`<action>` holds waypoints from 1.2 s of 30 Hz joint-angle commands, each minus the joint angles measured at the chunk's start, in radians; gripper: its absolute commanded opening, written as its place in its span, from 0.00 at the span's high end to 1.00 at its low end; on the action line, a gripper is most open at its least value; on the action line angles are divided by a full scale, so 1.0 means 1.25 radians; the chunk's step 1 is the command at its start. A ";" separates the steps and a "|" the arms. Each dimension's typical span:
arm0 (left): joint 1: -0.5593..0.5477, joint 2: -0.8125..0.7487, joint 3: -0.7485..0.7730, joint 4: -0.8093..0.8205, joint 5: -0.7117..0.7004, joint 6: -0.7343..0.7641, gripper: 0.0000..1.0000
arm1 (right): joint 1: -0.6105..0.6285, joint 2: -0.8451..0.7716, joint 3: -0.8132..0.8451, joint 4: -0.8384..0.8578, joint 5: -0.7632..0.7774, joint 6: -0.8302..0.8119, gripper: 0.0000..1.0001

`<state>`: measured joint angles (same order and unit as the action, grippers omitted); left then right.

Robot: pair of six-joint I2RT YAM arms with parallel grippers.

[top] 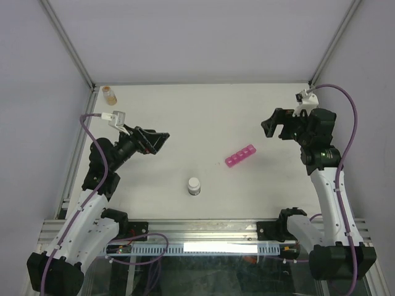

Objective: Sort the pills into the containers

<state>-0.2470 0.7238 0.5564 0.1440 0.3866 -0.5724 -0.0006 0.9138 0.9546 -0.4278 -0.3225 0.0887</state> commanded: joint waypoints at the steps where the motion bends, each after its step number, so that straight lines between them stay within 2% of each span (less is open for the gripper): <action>1: 0.007 -0.006 0.041 0.056 0.087 -0.010 0.01 | -0.006 0.009 0.053 0.062 -0.012 -0.016 0.00; 5: 0.007 -0.027 0.044 0.053 0.121 -0.032 0.01 | -0.005 0.022 0.095 0.040 -0.063 -0.037 0.00; 8: 0.007 -0.047 0.017 0.066 0.126 -0.061 0.01 | -0.005 0.027 0.108 0.019 -0.157 -0.087 0.00; 14: 0.007 -0.065 -0.027 0.103 0.156 -0.133 0.01 | -0.002 0.047 0.101 -0.065 -0.485 -0.303 0.00; 18: -0.021 -0.054 -0.025 0.065 0.135 -0.151 0.03 | -0.001 0.047 0.069 -0.101 -0.604 -0.417 0.00; 22: -0.145 -0.039 0.009 -0.062 0.000 -0.070 0.05 | -0.006 0.048 0.025 -0.051 -0.622 -0.381 0.00; 28: -0.312 0.032 0.049 -0.144 -0.165 -0.012 0.07 | -0.042 0.050 -0.021 -0.023 -0.671 -0.380 0.00; 32: -0.414 0.106 0.086 -0.161 -0.326 0.005 0.10 | -0.051 0.043 -0.038 -0.025 -0.700 -0.380 0.00; 36: -0.535 0.222 0.175 -0.244 -0.520 0.032 0.11 | -0.052 0.050 -0.057 -0.030 -0.696 -0.389 0.00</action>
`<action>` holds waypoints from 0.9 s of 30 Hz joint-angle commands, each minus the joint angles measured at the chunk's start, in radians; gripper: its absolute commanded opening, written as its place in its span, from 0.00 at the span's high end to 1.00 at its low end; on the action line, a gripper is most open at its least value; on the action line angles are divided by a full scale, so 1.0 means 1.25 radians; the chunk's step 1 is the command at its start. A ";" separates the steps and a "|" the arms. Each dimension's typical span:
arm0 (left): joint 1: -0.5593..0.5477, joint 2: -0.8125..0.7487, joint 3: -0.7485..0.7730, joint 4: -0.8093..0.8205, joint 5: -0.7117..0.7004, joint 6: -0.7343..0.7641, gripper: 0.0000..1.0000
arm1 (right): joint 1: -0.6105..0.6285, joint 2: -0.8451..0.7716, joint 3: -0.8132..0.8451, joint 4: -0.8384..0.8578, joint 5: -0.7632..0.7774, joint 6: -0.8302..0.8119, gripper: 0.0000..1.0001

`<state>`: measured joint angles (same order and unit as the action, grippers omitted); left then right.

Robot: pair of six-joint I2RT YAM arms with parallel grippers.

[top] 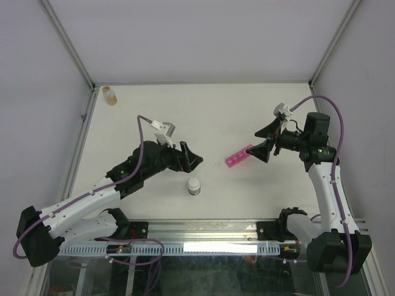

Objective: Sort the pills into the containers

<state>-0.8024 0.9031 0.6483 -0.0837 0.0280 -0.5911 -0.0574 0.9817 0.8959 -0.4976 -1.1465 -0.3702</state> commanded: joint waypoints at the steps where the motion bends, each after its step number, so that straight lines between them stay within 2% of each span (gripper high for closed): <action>1: -0.119 0.109 0.130 -0.094 -0.280 0.051 0.11 | -0.007 -0.003 -0.012 0.020 -0.031 -0.028 0.00; 4: -0.189 0.176 0.200 -0.186 -0.380 0.061 0.10 | -0.007 0.007 -0.015 0.011 -0.008 -0.031 0.00; 6: -0.212 0.203 0.222 -0.216 -0.401 0.065 0.11 | -0.007 0.012 -0.013 0.007 0.018 -0.033 0.00; 11: -0.220 0.248 0.238 -0.208 -0.370 0.089 0.10 | -0.007 0.011 -0.023 0.011 0.075 -0.038 0.01; 15: -0.219 0.298 0.252 -0.178 -0.331 0.155 0.09 | -0.006 0.010 -0.029 0.020 0.079 -0.033 0.01; 19: -0.219 0.341 0.257 -0.082 -0.238 0.266 0.07 | -0.007 0.002 -0.033 0.028 0.087 -0.027 0.01; 24: -0.218 0.394 0.240 0.114 -0.128 0.461 0.04 | -0.016 -0.023 -0.061 0.067 0.101 -0.003 0.02; 27: -0.216 0.462 0.240 0.211 -0.119 0.516 0.01 | -0.030 -0.033 -0.068 0.095 0.124 0.046 0.02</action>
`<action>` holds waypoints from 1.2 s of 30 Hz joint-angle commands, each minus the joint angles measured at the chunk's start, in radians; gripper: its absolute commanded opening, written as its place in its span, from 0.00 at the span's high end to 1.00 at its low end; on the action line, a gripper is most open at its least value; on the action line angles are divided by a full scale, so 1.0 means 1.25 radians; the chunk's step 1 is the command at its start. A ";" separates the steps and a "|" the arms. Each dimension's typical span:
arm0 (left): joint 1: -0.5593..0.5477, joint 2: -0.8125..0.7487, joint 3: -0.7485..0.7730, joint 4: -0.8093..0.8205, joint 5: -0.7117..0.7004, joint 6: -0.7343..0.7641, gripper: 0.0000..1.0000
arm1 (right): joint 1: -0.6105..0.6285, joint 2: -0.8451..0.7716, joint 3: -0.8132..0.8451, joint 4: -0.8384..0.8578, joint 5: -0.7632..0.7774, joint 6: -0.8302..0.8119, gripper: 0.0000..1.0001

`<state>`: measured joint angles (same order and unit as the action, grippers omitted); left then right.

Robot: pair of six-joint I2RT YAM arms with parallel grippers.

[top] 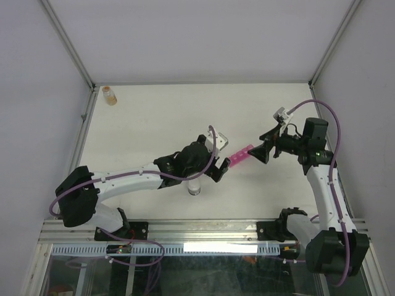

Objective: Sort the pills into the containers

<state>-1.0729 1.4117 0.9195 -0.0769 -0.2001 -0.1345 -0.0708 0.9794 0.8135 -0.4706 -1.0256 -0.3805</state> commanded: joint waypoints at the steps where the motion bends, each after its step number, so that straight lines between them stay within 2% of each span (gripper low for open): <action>1: 0.001 0.079 0.033 0.223 0.060 0.161 0.01 | -0.024 -0.031 -0.001 0.079 0.042 0.069 0.01; 6: 0.011 0.231 0.152 0.185 0.025 0.162 0.03 | -0.049 -0.021 0.018 0.096 0.184 0.139 0.01; 9: 0.013 0.313 0.228 0.132 0.028 0.151 0.05 | -0.068 -0.016 0.023 0.100 0.225 0.167 0.01; 18: 0.049 0.431 0.326 0.093 0.109 0.142 0.22 | -0.120 -0.013 0.013 0.116 0.212 0.194 0.01; 23: 0.060 0.469 0.350 0.086 0.143 0.144 0.25 | -0.150 -0.013 0.011 0.116 0.186 0.199 0.01; 36: 0.059 0.534 0.388 0.053 0.140 0.128 0.34 | -0.161 -0.011 0.008 0.119 0.167 0.201 0.01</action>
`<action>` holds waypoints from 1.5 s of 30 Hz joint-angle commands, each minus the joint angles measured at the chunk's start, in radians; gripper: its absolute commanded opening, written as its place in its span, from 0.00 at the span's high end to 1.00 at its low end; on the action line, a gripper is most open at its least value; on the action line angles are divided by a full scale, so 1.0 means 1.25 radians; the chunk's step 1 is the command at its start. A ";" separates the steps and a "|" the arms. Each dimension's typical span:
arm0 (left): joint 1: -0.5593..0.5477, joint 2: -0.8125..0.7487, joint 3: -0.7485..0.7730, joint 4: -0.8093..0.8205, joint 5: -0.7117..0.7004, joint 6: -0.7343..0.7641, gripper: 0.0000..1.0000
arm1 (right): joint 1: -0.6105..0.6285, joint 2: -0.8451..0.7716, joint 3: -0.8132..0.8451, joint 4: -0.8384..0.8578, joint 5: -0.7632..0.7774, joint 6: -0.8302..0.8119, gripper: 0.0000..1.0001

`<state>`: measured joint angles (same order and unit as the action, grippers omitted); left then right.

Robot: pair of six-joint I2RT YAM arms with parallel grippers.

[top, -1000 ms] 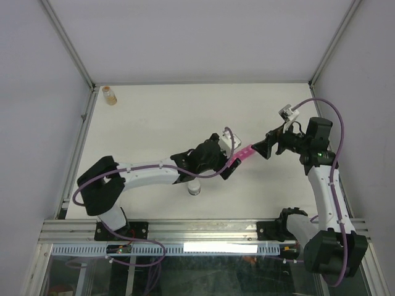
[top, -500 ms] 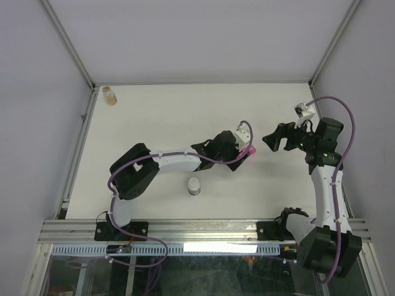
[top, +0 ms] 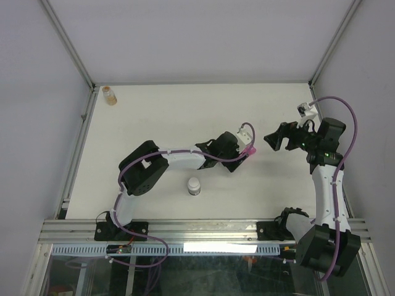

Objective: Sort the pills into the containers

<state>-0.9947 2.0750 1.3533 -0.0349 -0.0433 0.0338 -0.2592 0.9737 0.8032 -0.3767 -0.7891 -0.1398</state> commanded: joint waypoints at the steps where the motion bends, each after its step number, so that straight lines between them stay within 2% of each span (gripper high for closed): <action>1: -0.004 0.007 0.045 0.016 0.012 -0.008 0.34 | -0.012 -0.008 0.016 0.045 -0.023 0.009 0.01; 8: -0.011 0.016 0.050 0.012 0.004 -0.007 0.50 | -0.017 -0.010 0.014 0.048 -0.041 0.014 0.01; 14: -0.015 0.025 0.047 0.013 0.006 0.033 0.57 | -0.021 -0.011 0.012 0.049 -0.057 0.014 0.01; 17: -0.015 0.013 0.032 0.014 0.012 0.069 0.69 | -0.022 -0.011 0.010 0.049 -0.069 0.012 0.01; 19: -0.016 -0.013 0.003 0.019 0.020 0.098 0.73 | -0.022 -0.011 0.009 0.047 -0.080 0.005 0.02; 24: -0.015 -0.143 -0.158 0.120 0.049 0.204 0.75 | -0.022 -0.001 0.004 0.027 -0.172 -0.059 0.03; 28: -0.014 -0.207 -0.251 0.131 0.101 0.266 0.76 | -0.020 -0.008 -0.036 0.012 -0.293 -0.196 0.04; 30: -0.011 -0.230 -0.282 0.131 0.129 0.275 0.76 | -0.017 -0.015 -0.058 -0.051 -0.352 -0.344 0.04; 33: -0.006 -0.254 -0.314 0.134 0.171 0.281 0.77 | 0.007 -0.012 -0.085 -0.156 -0.370 -0.344 0.04; 34: -0.005 -0.258 -0.319 0.134 0.181 0.282 0.77 | 0.030 -0.005 -0.090 -0.181 -0.374 -0.665 0.04; 38: -0.004 -0.269 -0.331 0.133 0.206 0.289 0.79 | 0.195 0.032 -0.103 -0.265 -0.248 -0.918 0.03; 41: -0.002 -0.274 -0.342 0.140 0.215 0.286 0.80 | 0.246 0.070 -0.127 -0.270 -0.187 -0.987 0.03; 45: -0.002 -0.286 -0.365 0.166 0.237 0.286 0.80 | 0.249 0.099 -0.129 -0.275 -0.212 -1.001 0.05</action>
<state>-1.0058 1.7828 0.9176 0.0956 0.1864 0.3603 0.0471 1.0805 0.6388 -0.6907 -1.0595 -1.2247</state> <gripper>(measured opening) 0.436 0.959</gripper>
